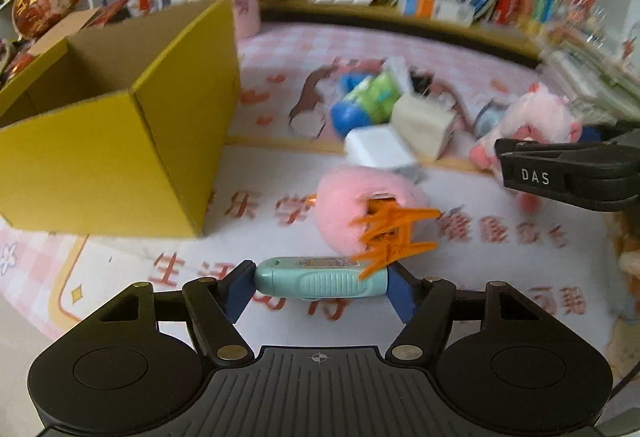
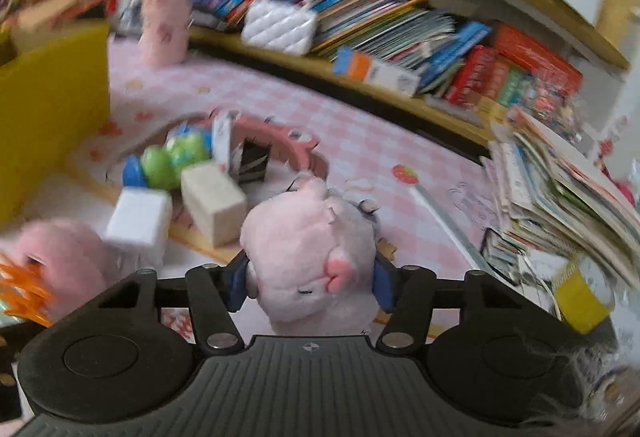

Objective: Organize objects
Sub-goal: 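Grasp the mint-green tube with the left tool while the right tool grasps the pink pig, then carry the green tube and pink pig over the yellow box with both tools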

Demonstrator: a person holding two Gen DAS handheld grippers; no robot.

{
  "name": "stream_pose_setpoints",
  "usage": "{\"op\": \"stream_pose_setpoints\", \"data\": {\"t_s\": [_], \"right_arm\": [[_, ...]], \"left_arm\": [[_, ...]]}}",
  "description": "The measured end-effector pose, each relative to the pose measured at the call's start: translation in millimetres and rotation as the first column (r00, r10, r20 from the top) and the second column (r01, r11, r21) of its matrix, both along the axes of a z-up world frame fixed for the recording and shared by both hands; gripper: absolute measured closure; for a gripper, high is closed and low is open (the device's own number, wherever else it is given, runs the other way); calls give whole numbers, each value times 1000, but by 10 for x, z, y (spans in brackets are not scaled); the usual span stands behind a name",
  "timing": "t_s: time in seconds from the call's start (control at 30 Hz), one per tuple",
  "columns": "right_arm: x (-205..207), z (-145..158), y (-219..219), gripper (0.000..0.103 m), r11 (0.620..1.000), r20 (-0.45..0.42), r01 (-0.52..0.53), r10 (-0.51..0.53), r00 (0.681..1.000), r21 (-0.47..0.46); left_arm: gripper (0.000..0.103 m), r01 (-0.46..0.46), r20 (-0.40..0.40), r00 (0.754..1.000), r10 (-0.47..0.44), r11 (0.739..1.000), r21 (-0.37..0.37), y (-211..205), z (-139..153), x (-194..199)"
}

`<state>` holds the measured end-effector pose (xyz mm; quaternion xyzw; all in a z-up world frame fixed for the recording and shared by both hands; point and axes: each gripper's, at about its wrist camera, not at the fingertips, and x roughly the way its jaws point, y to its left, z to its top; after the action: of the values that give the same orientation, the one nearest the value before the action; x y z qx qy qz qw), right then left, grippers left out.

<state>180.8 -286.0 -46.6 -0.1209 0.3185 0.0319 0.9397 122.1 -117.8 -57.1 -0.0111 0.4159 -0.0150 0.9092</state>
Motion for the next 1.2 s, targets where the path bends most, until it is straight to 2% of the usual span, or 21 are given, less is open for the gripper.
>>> {"op": "stream_pose_setpoints", "data": {"t_s": [0.13, 0.37, 0.63, 0.9, 1.03, 1.2], "right_arm": [[-203, 213, -101, 47, 996, 44, 67, -70, 997, 58], [-632, 266, -10, 47, 983, -28, 146, -143, 989, 112], [-1281, 296, 439, 47, 965, -44, 217, -213, 976, 144], [-1825, 287, 1223, 47, 970, -94, 160, -145, 985, 181], [-1979, 234, 1662, 47, 969, -131, 112, -85, 988, 219], [-2103, 225, 2132, 47, 970, -136, 52, -20, 990, 239]], "left_arm": [[34, 69, 96, 993, -66, 997, -30, -71, 158, -57], [34, 112, 64, 992, -108, 992, -59, 28, 84, -149], [34, 157, 115, 982, -147, 984, -82, 506, 225, -553], [34, 61, 130, 990, -51, 995, -77, 1321, 332, -1042], [34, 25, 130, 991, -18, 998, -52, 1696, 360, -1249], [34, -33, 146, 989, 36, 999, -27, 2119, 399, -1458]]}}
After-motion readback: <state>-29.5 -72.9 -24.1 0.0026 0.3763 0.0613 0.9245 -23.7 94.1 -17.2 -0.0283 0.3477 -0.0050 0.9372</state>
